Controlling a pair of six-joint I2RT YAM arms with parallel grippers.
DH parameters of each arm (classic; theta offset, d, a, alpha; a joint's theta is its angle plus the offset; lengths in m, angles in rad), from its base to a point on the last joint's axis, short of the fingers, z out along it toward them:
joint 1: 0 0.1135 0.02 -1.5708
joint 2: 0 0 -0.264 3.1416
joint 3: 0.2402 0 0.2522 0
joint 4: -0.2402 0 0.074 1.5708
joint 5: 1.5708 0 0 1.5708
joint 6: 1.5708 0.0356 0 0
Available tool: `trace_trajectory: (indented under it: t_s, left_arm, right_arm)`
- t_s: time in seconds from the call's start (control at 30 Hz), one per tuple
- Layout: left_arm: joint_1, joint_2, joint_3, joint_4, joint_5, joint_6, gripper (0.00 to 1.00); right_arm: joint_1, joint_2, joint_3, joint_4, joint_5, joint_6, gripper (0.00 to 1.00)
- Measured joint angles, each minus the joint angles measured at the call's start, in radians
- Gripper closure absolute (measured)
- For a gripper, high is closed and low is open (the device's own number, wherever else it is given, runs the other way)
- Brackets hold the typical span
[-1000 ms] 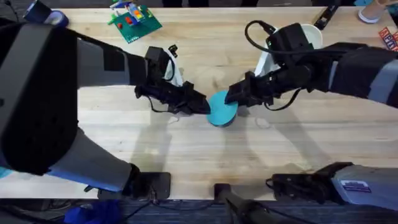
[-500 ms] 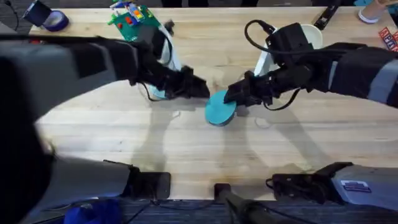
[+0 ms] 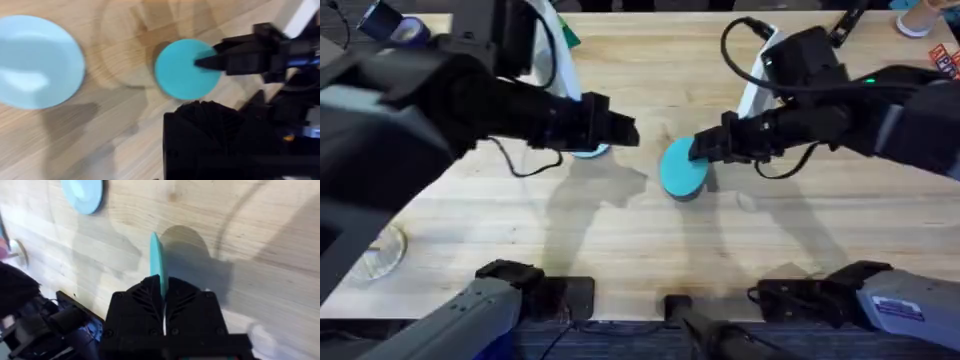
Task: Pick up the plates from the table one by one and place each into a slot on the dish rack.
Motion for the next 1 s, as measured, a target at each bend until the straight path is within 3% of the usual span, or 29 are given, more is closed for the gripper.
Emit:
trace_trajectory:
  t_s: [0.23,0.43,0.73,1.0]
  left_arm:
    - [0.000,-0.101,0.029,-0.120,-0.205,0.064,0.961]
    - [0.000,-0.121,0.030,-0.157,-0.372,0.079,0.962]
    - [0.000,-0.121,0.030,-0.162,-0.481,0.086,0.960]
    - [0.000,-0.121,0.030,-0.162,-0.570,0.087,0.958]
  right_arm:
    - [0.000,-0.134,0.024,-0.047,0.064,-0.058,0.971]
    - [0.000,-0.224,0.100,-0.131,0.173,-0.127,0.972]
    - [-0.024,-0.255,0.318,-0.401,0.348,-0.375,0.972]
    - [-0.077,-0.256,0.442,-0.436,0.470,-0.634,0.973]
